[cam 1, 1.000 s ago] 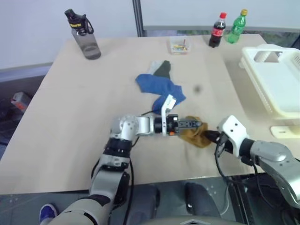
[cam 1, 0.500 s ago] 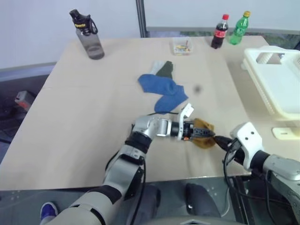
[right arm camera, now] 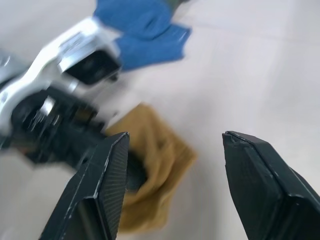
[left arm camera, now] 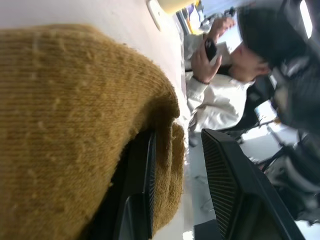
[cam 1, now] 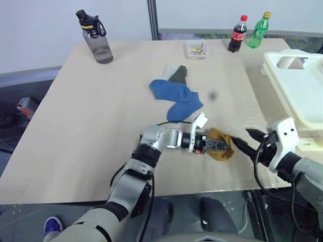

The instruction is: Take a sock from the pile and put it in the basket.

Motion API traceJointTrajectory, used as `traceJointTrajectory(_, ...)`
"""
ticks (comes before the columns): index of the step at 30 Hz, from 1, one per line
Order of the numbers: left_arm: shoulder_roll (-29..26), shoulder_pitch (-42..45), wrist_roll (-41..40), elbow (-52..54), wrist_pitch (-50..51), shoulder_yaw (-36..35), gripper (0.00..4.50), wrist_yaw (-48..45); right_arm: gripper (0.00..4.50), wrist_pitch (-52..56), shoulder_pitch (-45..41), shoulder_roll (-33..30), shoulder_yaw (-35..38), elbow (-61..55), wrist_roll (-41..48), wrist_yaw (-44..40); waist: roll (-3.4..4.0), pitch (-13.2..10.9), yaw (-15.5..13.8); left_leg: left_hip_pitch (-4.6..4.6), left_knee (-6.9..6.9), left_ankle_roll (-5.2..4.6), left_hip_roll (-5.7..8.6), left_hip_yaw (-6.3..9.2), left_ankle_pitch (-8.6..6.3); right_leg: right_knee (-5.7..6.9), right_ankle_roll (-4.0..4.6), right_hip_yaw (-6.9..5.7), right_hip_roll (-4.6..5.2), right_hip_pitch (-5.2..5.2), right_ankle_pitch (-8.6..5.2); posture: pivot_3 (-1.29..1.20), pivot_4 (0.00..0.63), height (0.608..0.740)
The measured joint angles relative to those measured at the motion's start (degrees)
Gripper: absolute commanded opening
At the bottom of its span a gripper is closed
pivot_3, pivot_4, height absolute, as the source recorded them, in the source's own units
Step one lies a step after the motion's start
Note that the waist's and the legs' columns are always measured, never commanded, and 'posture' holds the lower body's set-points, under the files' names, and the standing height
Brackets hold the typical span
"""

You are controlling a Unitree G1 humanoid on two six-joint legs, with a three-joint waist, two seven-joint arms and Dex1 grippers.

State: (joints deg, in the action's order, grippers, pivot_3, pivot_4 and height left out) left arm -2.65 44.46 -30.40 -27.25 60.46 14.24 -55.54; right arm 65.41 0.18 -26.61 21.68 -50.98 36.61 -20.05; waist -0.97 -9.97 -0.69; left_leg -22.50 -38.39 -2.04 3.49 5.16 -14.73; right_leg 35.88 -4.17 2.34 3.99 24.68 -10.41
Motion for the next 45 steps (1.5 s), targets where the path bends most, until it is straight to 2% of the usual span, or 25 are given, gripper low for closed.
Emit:
traceJointTrajectory(4, -2.9, -3.0, 1.2, 5.9, -4.1, 2.2, 1.58, -2.2, 3.09, 2.0, -4.5, 2.9, -2.3, 4.6, 0.5, 3.5, 0.09, 0.0, 0.4, 0.02, 0.03, 0.0, -0.04, -0.08, 0.0, 0.01, 0.01, 0.08, -0.01, 0.03, 0.01, 0.0, 0.15, 0.74)
traceJointTrajectory(7, -6.5, -5.9, 2.7, 12.4, -7.7, 4.1, 1.58, -3.1, 3.8, 2.1, -6.8, 3.7, -7.4, 9.2, -0.5, 4.6, 0.14, 0.1, 0.9, 0.0, 0.05, 0.01, -0.05, -0.08, 0.0, 0.01, 0.03, 0.09, -0.02, 0.08, 0.0, 0.0, 0.15, 0.74)
traceJointTrajectory(8, -8.2, -7.8, 3.5, 16.0, -9.7, 4.4, 1.58, -3.2, 4.33, 1.8, -7.2, 3.6, -9.7, 10.7, -1.2, 4.7, 0.15, 0.1, 1.0, 0.0, 0.06, 0.01, -0.05, -0.08, 0.0, 0.01, 0.03, 0.09, -0.02, 0.09, 0.0, 0.0, 0.15, 0.74)
traceJointTrajectory(9, -9.0, -8.6, 3.8, 17.5, -10.6, 4.5, 1.58, -3.3, 4.48, 1.7, -7.2, 3.5, -10.6, 11.5, -1.6, 4.7, 0.17, 0.1, 1.1, -0.02, 0.07, 0.01, -0.05, -0.08, 0.0, 0.01, 0.03, 0.1, 0.01, 0.1, 0.0, 0.0, 0.15, 0.74)
traceJointTrajectory(15, -14.6, -12.6, 4.0, 27.9, -14.8, 2.6, 1.58, -2.8, 4.48, 0.7, -7.1, 2.1, -15.3, 14.4, -3.8, 4.4, 0.18, 0.1, 1.2, -0.05, 0.06, 0.0, -0.01, -0.06, 0.0, -0.02, 0.01, 0.08, 0.01, 0.1, 0.0, 0.0, 0.15, 0.74)
traceJointTrajectory(20, -21.4, -17.2, 4.8, 35.1, -20.9, -0.5, 1.58, -3.1, 4.48, -0.8, -6.2, 2.0, -17.3, 17.4, -6.1, 4.7, 0.22, 0.1, 1.5, 0.02, 0.09, 0.0, -0.06, -0.07, 0.0, -0.01, 0.02, 0.08, -0.04, 0.08, 0.0, 0.0, 0.15, 0.74)
traceJointTrajectory(24, -23.6, -20.5, 5.5, 38.3, -25.8, -3.7, 1.58, -2.1, 4.48, -1.7, -6.2, 2.4, -18.0, 18.5, -6.4, 4.1, 0.13, 0.1, 1.4, 0.16, 0.05, -0.01, -0.07, -0.07, 0.0, -0.01, 0.02, 0.07, -0.04, -0.1, 0.0, 0.0, 0.15, 0.74)
traceJointTrajectory(25, -24.5, -21.4, 5.7, 39.3, -27.1, -4.2, 1.58, -2.0, 3.97, -2.4, -6.4, 2.4, -18.6, 19.0, -6.7, 3.8, 0.11, 0.2, 1.5, 0.28, 0.06, -0.01, -0.07, -0.08, -0.01, -0.01, 0.02, 0.08, -0.05, -0.22, -0.02, 0.0, 0.15, 0.74)
traceJointTrajectory(26, -24.9, -22.0, 5.9, 39.8, -27.8, -4.6, 1.58, -1.9, 3.79, -3.0, -6.4, 2.4, -18.9, 19.5, -7.0, 3.6, 0.11, 0.2, 1.5, 0.44, 0.06, -0.01, -0.09, -0.11, -0.01, -0.02, 0.02, 0.1, -0.07, -0.33, -0.02, 0.0, 0.15, 0.74)
traceJointTrajectory(27, -25.4, -22.8, 6.2, 40.4, -28.9, -5.0, 1.58, -1.5, 3.39, -4.3, -6.6, 2.3, -19.7, 20.6, -7.6, 2.9, 0.11, 0.2, 1.6, 0.69, 0.11, -0.02, -0.12, -0.11, -0.02, -0.07, -0.09, 0.09, -0.09, -0.6, -0.21, 0.0, 0.15, 0.74)
traceJointTrajectory(31, -25.9, -24.8, 6.2, 41.7, -30.2, -5.6, 1.58, -0.8, 1.37, -7.8, -7.3, 2.5, -22.8, 22.9, -8.3, 0.3, 0.11, 0.2, 1.7, 0.76, 0.12, -0.03, -0.31, -0.08, -0.03, -0.12, 0.0, 0.04, -0.28, -0.69, -0.3, 0.0, 0.15, 0.74)
traceJointTrajectory(34, -26.8, -25.3, 5.9, 42.6, -30.7, -6.0, 1.58, -0.5, 0.06, -10.3, -7.4, 2.4, -24.2, 23.7, -8.8, -1.8, 0.11, 0.2, 1.7, 0.77, 0.12, -0.02, -0.37, -0.08, -0.03, -0.1, 0.0, 0.05, -0.34, -0.69, -0.29, 0.0, 0.15, 0.74)
traceJointTrajectory(40, -27.5, -26.3, 5.4, 43.6, -30.8, -7.1, 1.58, 0.2, 0.03, -13.0, -7.4, 4.3, -22.8, 26.1, -8.5, -2.6, 0.11, 0.1, 1.8, 0.77, 0.11, -0.02, -0.39, -0.08, -0.03, -0.1, 0.0, 0.05, -0.35, -0.68, -0.28, 0.0, 0.15, 0.74)
traceJointTrajectory(42, -27.3, -26.4, 5.4, 43.7, -30.9, -7.4, 1.58, 0.8, 0.03, -14.2, -7.5, 6.5, -19.8, 27.2, -6.6, -2.5, 0.16, 0.1, 1.6, 0.75, 0.11, -0.02, -0.38, -0.08, -0.03, -0.1, -0.05, 0.05, -0.34, -0.66, -0.25, 0.0, 0.15, 0.74)
traceJointTrajectory(45, -26.0, -26.4, 3.3, 43.7, -30.9, -8.5, 2.35, 1.2, 0.0, -16.2, -10.7, 7.9, -11.9, 28.0, -3.2, -1.4, 0.27, 0.0, 1.5, 0.68, 0.1, -0.02, -0.33, -0.11, -0.03, -0.1, -0.2, 0.08, -0.3, -0.61, -0.15, 0.0, 0.15, 0.74)
